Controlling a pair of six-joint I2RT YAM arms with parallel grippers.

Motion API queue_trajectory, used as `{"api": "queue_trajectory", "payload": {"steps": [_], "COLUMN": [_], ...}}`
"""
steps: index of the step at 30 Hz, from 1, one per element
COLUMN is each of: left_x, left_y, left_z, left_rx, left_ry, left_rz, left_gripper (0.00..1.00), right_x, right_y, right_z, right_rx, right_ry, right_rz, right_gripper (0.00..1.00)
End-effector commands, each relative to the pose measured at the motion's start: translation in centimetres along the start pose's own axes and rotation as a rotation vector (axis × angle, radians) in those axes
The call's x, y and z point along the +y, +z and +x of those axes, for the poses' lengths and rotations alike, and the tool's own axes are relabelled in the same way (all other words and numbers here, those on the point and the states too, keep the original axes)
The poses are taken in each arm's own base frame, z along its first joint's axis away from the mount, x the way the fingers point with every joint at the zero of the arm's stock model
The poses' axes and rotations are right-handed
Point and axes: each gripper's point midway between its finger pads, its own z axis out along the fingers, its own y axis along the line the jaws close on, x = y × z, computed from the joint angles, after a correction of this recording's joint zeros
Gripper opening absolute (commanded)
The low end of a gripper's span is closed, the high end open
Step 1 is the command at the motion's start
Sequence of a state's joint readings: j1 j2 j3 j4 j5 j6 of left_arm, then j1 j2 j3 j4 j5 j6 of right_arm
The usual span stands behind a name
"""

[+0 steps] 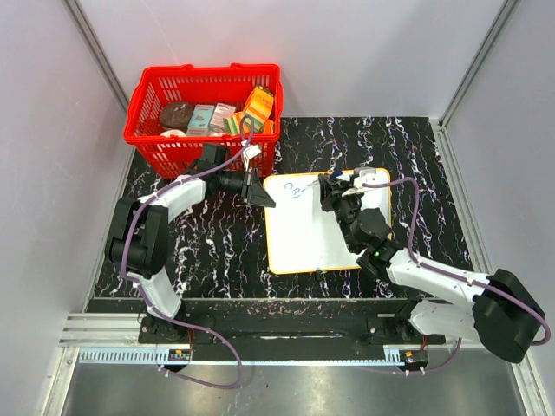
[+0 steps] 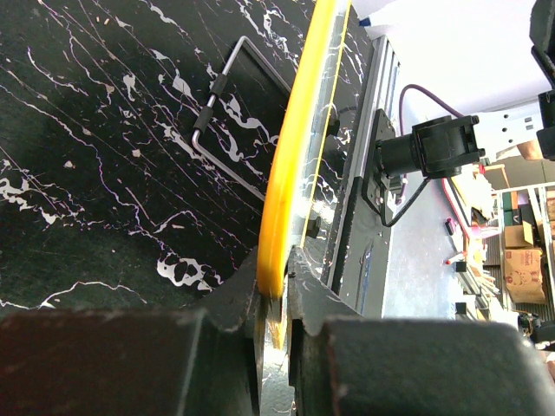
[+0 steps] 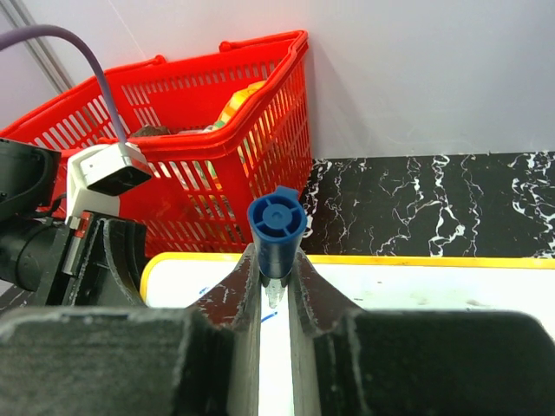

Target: Write a sentence on the whiteboard

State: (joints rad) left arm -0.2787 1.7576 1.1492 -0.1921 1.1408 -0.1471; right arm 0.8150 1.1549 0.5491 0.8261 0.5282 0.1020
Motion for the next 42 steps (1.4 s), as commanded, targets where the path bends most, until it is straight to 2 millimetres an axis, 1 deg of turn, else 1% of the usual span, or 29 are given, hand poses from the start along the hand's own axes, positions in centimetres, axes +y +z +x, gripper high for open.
{"api": "queue_trajectory", "payload": {"steps": [1, 4, 11, 19, 23, 28, 33, 42], "left_x": [2.0, 2.1, 2.0, 1.9, 1.9, 2.0, 1.9, 2.0], "left_y": [-0.3, -0.3, -0.4, -0.4, -0.4, -0.4, -0.4, -0.4], "left_z": [-2.6, -2.6, -2.7, -2.6, -2.7, -2.6, -2.7, -2.6], "left_rx": [-0.063, -0.063, -0.065, -0.062, -0.062, -0.061, -0.063, -0.061], "left_ry": [0.178, 0.176, 0.181, 0.181, 0.181, 0.178, 0.182, 0.180], "left_rz": [-0.119, -0.121, -0.119, -0.118, -0.120, -0.120, -0.118, -0.123], "left_gripper": [0.00, 0.00, 0.00, 0.00, 0.00, 0.00, 0.00, 0.00], "right_x": [0.6, 0.9, 1.0, 1.0, 0.8, 0.7, 0.5, 0.2], "right_y": [0.1, 0.5, 1.3, 1.3, 1.5, 1.3, 0.9, 0.2], "right_z": [-3.2, -3.1, -1.8, -1.7, -1.1, -0.5, -0.5, 0.1], "right_rx": [-0.089, -0.082, -0.052, -0.056, -0.042, -0.025, -0.020, 0.004], "right_ry": [0.051, 0.043, 0.025, 0.034, 0.024, 0.026, 0.029, 0.036], "right_rz": [-0.034, -0.034, -0.027, -0.030, -0.023, -0.023, -0.027, -0.029], "right_gripper": [0.00, 0.00, 0.00, 0.00, 0.00, 0.00, 0.00, 0.00]}}
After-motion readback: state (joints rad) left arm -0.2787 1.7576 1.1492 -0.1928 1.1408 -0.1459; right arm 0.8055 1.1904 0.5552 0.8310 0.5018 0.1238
